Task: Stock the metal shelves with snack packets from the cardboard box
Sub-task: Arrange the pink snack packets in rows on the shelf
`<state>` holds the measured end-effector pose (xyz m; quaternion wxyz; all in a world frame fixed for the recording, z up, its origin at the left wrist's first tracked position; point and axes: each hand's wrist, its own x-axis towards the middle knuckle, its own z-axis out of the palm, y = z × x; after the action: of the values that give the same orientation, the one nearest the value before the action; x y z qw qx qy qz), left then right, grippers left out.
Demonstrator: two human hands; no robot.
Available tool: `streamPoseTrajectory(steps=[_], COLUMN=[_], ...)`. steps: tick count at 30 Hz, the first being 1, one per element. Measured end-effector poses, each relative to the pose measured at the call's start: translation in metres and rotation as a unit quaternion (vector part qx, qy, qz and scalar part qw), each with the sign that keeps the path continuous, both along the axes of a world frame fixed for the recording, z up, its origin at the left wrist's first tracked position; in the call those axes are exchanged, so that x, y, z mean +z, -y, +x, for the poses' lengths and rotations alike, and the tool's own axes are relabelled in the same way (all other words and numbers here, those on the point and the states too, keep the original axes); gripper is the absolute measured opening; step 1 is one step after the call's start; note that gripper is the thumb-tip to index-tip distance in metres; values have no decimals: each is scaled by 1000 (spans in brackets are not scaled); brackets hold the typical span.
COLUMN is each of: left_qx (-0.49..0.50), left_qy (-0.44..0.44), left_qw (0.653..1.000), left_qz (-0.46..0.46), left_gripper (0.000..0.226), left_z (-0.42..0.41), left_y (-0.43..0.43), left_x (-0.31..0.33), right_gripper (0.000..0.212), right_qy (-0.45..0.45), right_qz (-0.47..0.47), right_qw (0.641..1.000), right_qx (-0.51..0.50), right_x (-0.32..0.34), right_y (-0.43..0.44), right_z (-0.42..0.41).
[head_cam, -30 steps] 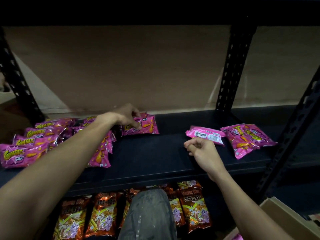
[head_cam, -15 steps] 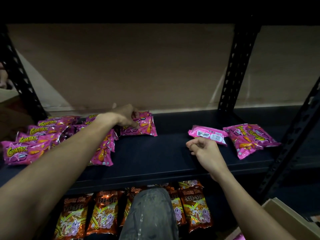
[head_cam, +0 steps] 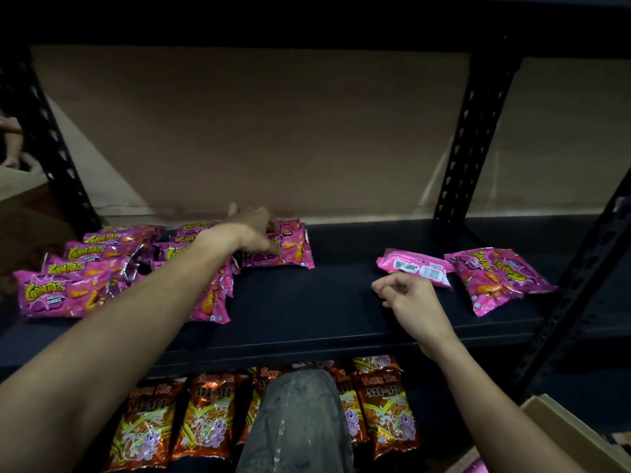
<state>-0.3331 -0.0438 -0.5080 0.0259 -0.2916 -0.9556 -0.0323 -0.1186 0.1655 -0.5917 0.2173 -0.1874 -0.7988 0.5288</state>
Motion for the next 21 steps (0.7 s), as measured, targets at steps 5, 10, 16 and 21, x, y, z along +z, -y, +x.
streamPoseTrajectory(steps=[5, 10, 16, 21], left_qx=[-1, -62, -139, -171], left_qy=[4, -19, 19, 91], left_qw=[1000, 992, 966, 937], left_qz=[13, 112, 216, 291], left_gripper=[55, 44, 36, 29], left_z=[5, 30, 68, 95], left_y=[1, -1, -7, -11], left_x=[3, -2, -21, -40], right_gripper=[13, 12, 46, 54], right_qy=[5, -4, 127, 236], right_qz=[30, 166, 386, 488], right_qw=[999, 986, 907, 834], right_qx=[10, -31, -109, -100], right_x=[6, 28, 38, 27], right_y=[-1, -8, -42, -48], right_z=[1, 7, 8, 8])
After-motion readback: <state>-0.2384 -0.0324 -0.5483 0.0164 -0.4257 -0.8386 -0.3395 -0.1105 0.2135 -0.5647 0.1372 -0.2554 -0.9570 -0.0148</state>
